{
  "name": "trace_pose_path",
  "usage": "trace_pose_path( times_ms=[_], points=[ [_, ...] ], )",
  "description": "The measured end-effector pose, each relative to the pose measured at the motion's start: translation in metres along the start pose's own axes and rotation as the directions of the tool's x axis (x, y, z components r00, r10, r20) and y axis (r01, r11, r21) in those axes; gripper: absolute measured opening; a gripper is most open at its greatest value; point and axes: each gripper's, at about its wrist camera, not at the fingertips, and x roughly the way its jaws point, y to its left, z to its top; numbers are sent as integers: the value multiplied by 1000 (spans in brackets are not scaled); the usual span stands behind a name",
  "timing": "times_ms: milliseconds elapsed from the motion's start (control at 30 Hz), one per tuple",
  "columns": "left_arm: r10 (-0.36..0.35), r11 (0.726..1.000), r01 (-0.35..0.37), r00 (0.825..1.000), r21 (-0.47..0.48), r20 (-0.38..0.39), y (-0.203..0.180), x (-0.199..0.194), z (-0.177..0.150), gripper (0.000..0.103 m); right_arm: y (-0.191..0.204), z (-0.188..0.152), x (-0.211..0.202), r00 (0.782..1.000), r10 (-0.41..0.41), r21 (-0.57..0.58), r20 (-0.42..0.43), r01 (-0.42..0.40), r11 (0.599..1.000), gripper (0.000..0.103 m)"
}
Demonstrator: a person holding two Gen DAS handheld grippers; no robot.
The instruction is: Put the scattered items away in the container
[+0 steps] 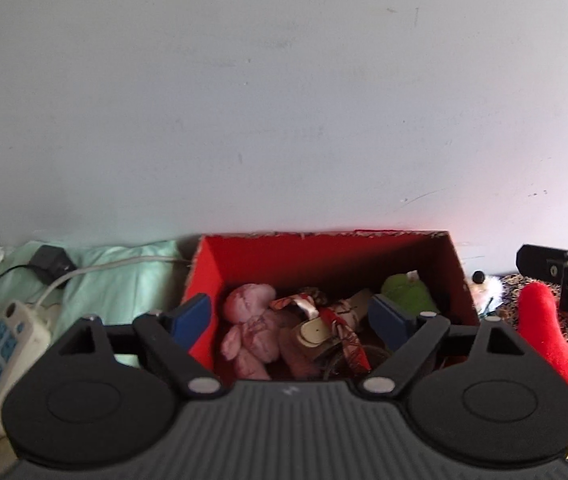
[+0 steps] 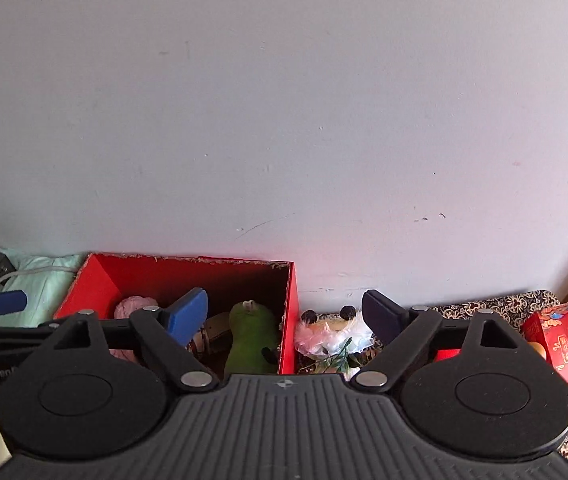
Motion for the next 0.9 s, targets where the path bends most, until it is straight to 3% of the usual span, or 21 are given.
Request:
trace_pose_path(
  times_ms=[333, 500, 700, 900],
  points=[
    [152, 980, -162, 984, -119, -91, -8, -23, -19, 99, 4, -29, -8, 993, 64, -102, -99, -74, 992, 91],
    [216, 956, -238, 966, -173, -139, -11, -36, -29, 100, 1, -38, -14, 989, 90, -67, -114, -98, 993, 91],
    [245, 954, -262, 962, -149, -121, -7, -52, -29, 101, 6, -36, -15, 989, 34, -16, -141, -37, 999, 91],
    [162, 976, -177, 980, -124, -118, 12, -55, -18, 102, 22, -20, -17, 989, -6, 46, -146, 13, 999, 91]
  ],
)
